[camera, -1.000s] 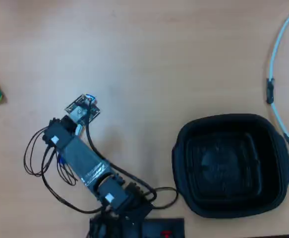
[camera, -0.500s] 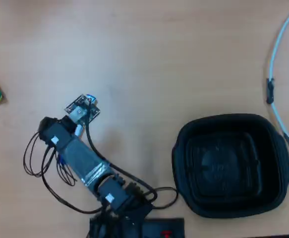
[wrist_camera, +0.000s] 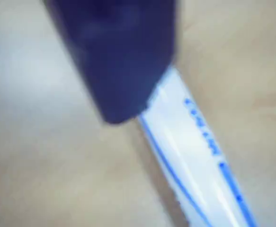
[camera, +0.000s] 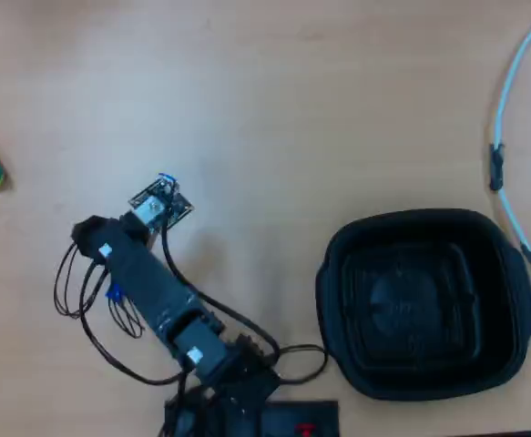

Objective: Pick up the blue pen and put it in the black bowl

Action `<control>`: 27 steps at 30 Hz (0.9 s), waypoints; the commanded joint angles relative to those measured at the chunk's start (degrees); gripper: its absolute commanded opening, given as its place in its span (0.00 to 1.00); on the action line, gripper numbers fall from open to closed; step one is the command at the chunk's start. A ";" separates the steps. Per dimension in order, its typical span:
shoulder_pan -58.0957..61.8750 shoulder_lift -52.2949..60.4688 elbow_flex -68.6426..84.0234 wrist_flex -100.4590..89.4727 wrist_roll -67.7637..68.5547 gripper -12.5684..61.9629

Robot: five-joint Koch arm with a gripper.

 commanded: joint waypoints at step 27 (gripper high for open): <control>3.34 -10.11 -1.85 -2.72 0.44 0.94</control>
